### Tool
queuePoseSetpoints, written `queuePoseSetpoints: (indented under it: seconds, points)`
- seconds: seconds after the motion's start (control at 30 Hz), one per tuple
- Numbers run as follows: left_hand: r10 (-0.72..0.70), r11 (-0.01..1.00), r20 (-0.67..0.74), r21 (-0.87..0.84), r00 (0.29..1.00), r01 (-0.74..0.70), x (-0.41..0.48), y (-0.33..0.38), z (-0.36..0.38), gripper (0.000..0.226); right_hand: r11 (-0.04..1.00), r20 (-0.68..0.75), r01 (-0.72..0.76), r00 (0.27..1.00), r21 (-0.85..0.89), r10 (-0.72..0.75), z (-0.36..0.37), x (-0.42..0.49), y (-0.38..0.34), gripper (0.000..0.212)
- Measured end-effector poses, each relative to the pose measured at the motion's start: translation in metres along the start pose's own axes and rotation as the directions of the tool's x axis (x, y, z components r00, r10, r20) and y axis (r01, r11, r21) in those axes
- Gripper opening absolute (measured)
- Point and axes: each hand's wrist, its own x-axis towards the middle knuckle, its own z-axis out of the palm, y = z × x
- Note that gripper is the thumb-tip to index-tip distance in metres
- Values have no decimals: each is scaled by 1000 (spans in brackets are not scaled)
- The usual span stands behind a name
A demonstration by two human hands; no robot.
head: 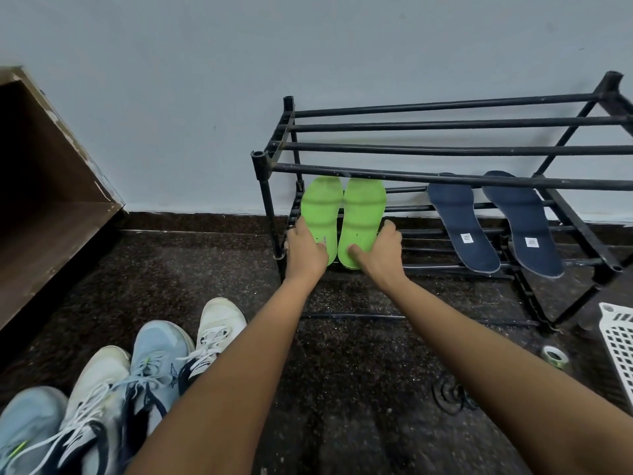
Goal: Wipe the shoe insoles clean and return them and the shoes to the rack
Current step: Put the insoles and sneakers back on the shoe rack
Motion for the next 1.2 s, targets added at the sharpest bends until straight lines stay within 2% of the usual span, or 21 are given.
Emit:
queuePoseSetpoints:
  seconds: [0.07,0.17,0.27,0.37,0.53,0.6,0.7,0.77,0.83,0.93,1.03,1.1,1.2]
  points:
    - [63,998,-20,-22,998,-63,-13,-2,-3,55,998,-88,54,995,-16,-56,-5,-14,-1,74]
    - [108,991,-30,-74,994,-110,-44,-6,-11,58,972,-208,231,950,-36,-233,-7,-49,-2,64]
    - [134,985,-28,-105,991,-136,-80,-19,-23,55,919,-176,393,903,-30,-392,6,-93,-4,55]
    - [68,994,-13,-88,998,-68,-109,-48,-36,54,874,-95,486,870,2,-484,35,-128,-3,47]
    - [-101,994,-86,-55,991,96,-147,-111,-67,49,915,152,393,903,86,-402,84,-171,-2,45]
    - [-171,985,-150,-12,974,171,-162,-137,-83,46,925,292,372,879,71,-376,99,-184,-1,45]
    - [-237,953,-215,137,947,269,-188,-172,-102,48,896,451,443,793,32,-409,121,-200,-1,43]
    - [-278,894,-252,286,927,346,-205,-191,-111,52,861,568,509,710,-5,-417,134,-210,-4,49]
    - [-341,833,-304,340,889,436,-220,-207,-118,51,820,660,572,631,-41,-407,145,-218,-6,57]
    - [-372,805,-387,318,844,501,-240,-236,-131,44,722,731,685,544,-102,-413,158,-229,-5,58]
    - [-464,688,-304,467,832,555,-255,-264,-148,57,644,773,727,543,-236,-329,168,-235,-8,52]
    - [-524,606,-256,559,813,566,-263,-276,-156,60,645,790,698,567,-310,-233,171,-239,-10,45]
    - [-456,616,-287,582,842,532,-266,-291,-160,29,707,785,652,577,-275,-227,172,-240,-8,35]
